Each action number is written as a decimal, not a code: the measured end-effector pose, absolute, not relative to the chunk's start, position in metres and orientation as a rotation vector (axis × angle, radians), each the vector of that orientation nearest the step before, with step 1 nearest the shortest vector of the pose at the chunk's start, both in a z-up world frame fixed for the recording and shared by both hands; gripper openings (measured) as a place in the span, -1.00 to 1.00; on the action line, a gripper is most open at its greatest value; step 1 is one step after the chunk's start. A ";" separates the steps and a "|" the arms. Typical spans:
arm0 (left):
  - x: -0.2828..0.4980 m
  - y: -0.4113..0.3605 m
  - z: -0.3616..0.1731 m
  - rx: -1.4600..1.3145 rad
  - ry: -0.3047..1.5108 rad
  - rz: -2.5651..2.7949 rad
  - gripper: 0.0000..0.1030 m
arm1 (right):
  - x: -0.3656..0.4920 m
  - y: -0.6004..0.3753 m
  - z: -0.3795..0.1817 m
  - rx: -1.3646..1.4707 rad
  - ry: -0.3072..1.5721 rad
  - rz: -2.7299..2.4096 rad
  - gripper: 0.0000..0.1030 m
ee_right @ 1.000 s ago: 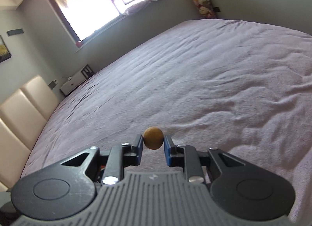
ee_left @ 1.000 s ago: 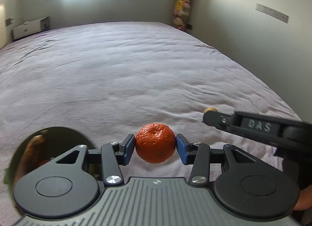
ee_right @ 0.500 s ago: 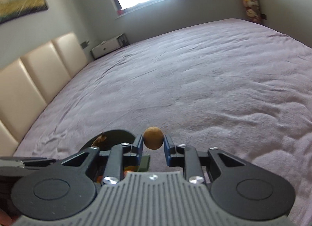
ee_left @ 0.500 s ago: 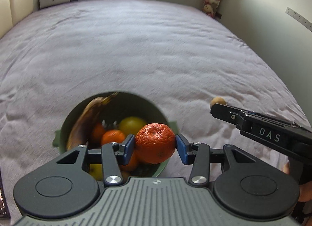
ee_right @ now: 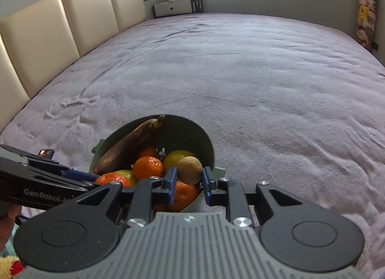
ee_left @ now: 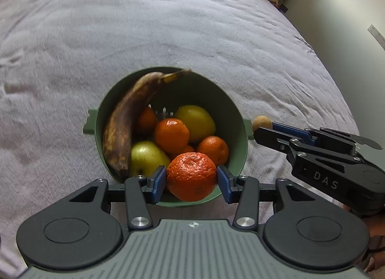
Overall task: Organize fruits
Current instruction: 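Carry the mandarin with left tool while right tool carries the kiwi to the colander, then open left gripper dropping the mandarin while right gripper releases the kiwi into the colander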
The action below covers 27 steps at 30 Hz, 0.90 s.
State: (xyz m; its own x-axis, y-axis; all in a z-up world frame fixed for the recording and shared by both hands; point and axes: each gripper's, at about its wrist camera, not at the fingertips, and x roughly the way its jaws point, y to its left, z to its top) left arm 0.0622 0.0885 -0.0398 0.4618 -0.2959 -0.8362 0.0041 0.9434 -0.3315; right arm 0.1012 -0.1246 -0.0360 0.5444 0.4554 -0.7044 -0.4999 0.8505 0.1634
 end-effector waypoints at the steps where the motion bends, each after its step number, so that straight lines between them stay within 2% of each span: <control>1: 0.062 0.089 -0.041 -0.303 1.085 -0.194 0.01 | 0.103 -0.124 -0.038 -0.064 0.821 0.560 -0.62; 25: 0.086 0.076 -0.078 -0.305 1.184 -0.233 0.02 | 0.127 -0.118 -0.061 -0.038 0.888 0.524 -0.62; 27: 0.086 0.075 -0.078 -0.306 1.188 -0.238 0.14 | 0.128 -0.117 -0.062 -0.039 0.890 0.525 -0.62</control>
State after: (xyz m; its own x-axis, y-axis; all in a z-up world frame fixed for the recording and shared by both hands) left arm 0.0861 0.0755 -0.0781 0.3571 -0.3399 -0.8701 0.0212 0.9342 -0.3562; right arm 0.1276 -0.1170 -0.0617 0.5122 0.4206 -0.7488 -0.4523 0.8733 0.1810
